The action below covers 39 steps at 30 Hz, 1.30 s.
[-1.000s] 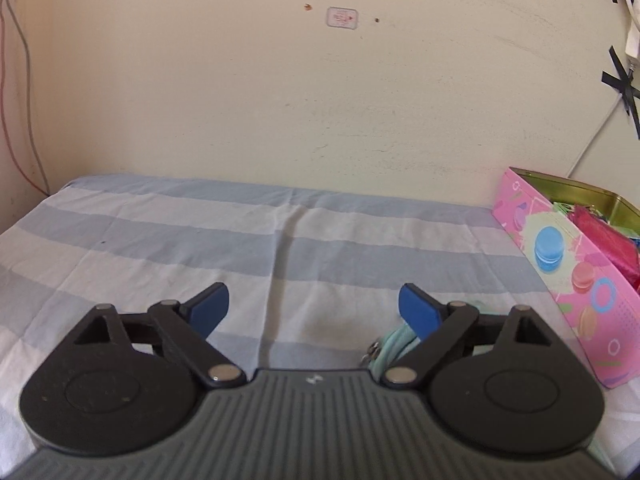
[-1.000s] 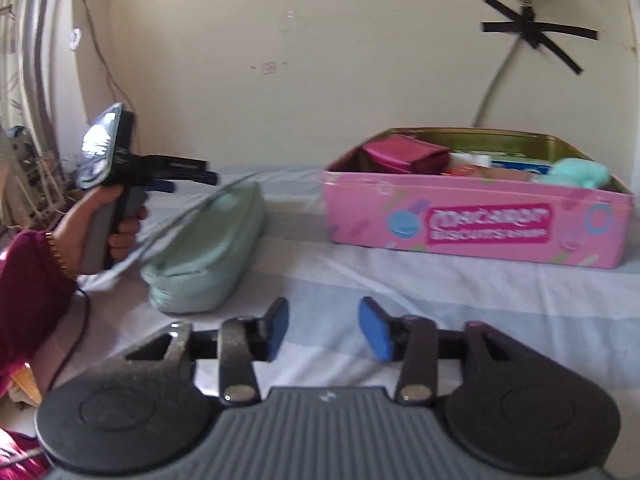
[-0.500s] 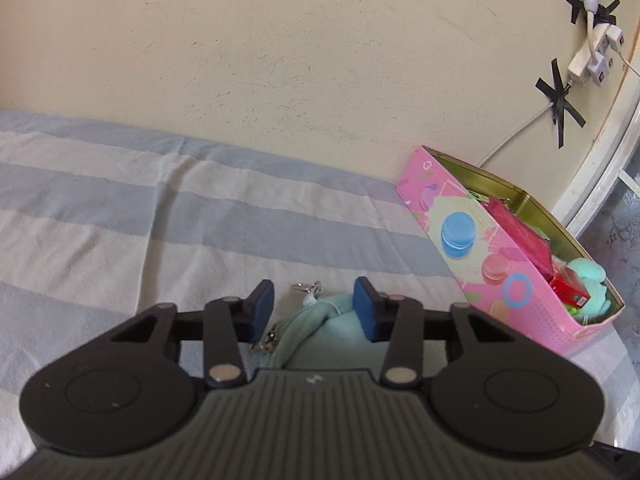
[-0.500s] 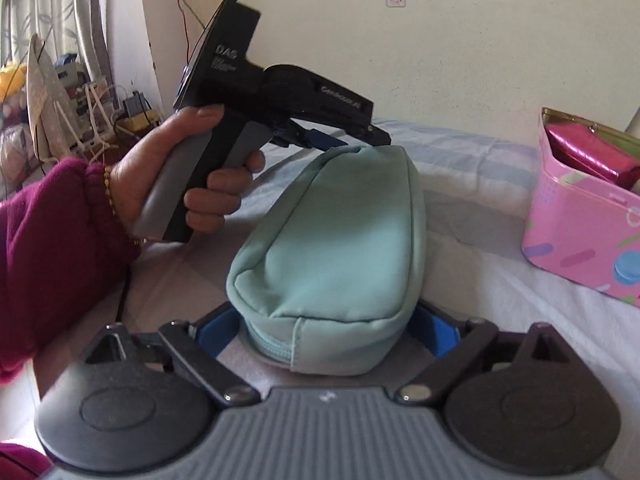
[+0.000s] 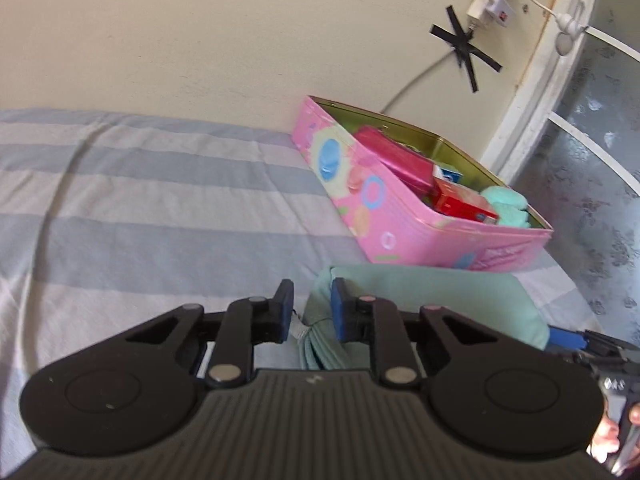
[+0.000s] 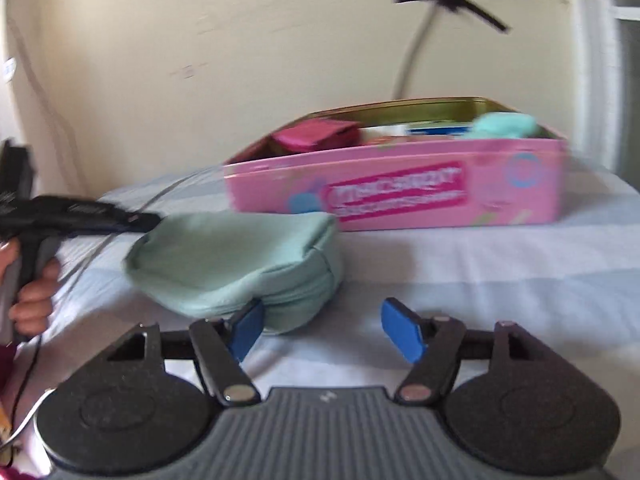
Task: Organize objects
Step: 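Grasp the mint-green pencil pouch at its zipper end with the left gripper, then lift the pencil pouch with the left gripper toward the pink tin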
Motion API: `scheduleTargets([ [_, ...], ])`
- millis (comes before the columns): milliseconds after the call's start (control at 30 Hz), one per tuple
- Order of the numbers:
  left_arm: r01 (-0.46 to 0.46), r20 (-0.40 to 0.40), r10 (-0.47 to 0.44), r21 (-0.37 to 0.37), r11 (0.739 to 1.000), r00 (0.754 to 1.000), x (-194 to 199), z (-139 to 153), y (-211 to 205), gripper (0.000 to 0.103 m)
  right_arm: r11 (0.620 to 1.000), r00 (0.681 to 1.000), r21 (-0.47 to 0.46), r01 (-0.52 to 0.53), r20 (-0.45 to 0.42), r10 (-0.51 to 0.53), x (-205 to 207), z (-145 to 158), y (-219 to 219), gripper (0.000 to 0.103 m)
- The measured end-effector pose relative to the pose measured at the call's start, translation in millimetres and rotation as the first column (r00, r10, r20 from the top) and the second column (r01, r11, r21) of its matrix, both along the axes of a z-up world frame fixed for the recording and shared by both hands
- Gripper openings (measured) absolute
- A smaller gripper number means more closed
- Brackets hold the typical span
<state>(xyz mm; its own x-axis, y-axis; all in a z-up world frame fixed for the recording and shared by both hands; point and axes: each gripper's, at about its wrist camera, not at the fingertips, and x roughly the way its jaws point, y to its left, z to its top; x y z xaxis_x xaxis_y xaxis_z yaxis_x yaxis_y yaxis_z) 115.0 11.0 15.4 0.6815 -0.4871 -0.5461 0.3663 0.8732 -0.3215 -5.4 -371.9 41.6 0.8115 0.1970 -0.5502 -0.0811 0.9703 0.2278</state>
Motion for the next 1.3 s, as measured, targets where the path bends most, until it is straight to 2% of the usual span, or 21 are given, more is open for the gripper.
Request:
scheduleTargets([
  [67,0.031,-0.002,-0.031,-0.003,1.0,1.0,-8.9,1.4,-8.9,0.024,0.998,0.999,0.049,0.037,0.019,-0.038,-8.1,0.7,-18.7,0.068],
  [167,0.026,-0.051,-0.031,-0.091,0.996,0.998,-15.4,4.7,-3.3,0.042,0.997,0.998,0.077,0.019,0.055,-0.024,-14.2,4.2,-28.2,0.074],
  [267,-0.03,-0.073,0.021,-0.117,0.993,0.997,-19.0,9.6,2.9,0.062,0.996,0.997,0.084,-0.019,0.08,0.012,-13.8,6.8,-22.7,0.079],
  [333,-0.05,-0.055,0.046,-0.074,0.996,0.997,-25.2,14.9,-1.9,0.064,0.994,0.996,0.099,-0.038,0.088,0.03,-9.2,6.5,-18.5,0.081],
  [433,-0.072,-0.008,0.073,0.048,0.996,0.997,-30.0,19.6,-18.9,0.076,0.992,0.997,0.12,-0.049,0.071,0.04,-2.5,4.1,-12.6,0.082],
  [567,-0.064,0.02,0.061,0.135,0.989,0.998,-28.0,16.3,-41.8,0.077,0.993,0.998,0.108,-0.037,0.058,0.031,5.6,-0.1,-8.8,0.082],
  [700,-0.107,0.041,0.101,0.235,0.966,0.994,-23.1,3.9,-57.3,0.078,0.993,0.999,0.116,-0.011,0.036,0.007,15.7,-2.6,-14.1,0.082],
  [767,-0.117,0.031,0.113,0.253,0.96,0.993,-20.6,-3.4,-60.6,0.078,0.991,1.0,0.131,-0.013,0.027,0.01,21.1,-4.5,-15.5,0.082],
  [867,-0.152,0.062,0.14,0.258,0.954,0.988,-24.6,-8.2,-64.1,0.082,0.985,0.999,0.167,-0.044,0.009,0.043,29.4,-13.1,-11.3,0.08],
  [900,-0.159,0.072,0.145,0.263,0.952,0.987,-25.8,-8.5,-65.9,0.082,0.988,0.999,0.148,-0.049,0.018,0.047,29.6,-14.1,-6.7,0.08],
  [967,-0.167,0.092,0.147,0.273,0.947,0.985,-28.7,-8.8,-69.5,0.078,0.987,0.996,0.133,-0.093,0.017,0.091,29.8,-14.6,2.8,0.069],
  [1067,-0.155,0.12,0.126,0.277,0.948,0.985,-36.1,-9.2,-79.3,0.062,0.994,0.996,0.075,-0.085,0.021,0.084,27.2,-13.7,11.6,0.069],
  [1233,-0.178,0.15,0.137,0.308,0.935,0.979,-40.8,-9.4,-88.5,0.057,0.992,0.998,0.106,-0.066,0.024,0.063,25.0,-14.4,5.8,0.059],
  [1300,-0.188,0.153,0.146,0.317,0.929,0.977,-42.3,-7.7,-89.2,0.052,0.993,0.998,0.099,-0.059,0.029,0.056,23.7,-13.4,6.8,0.057],
])
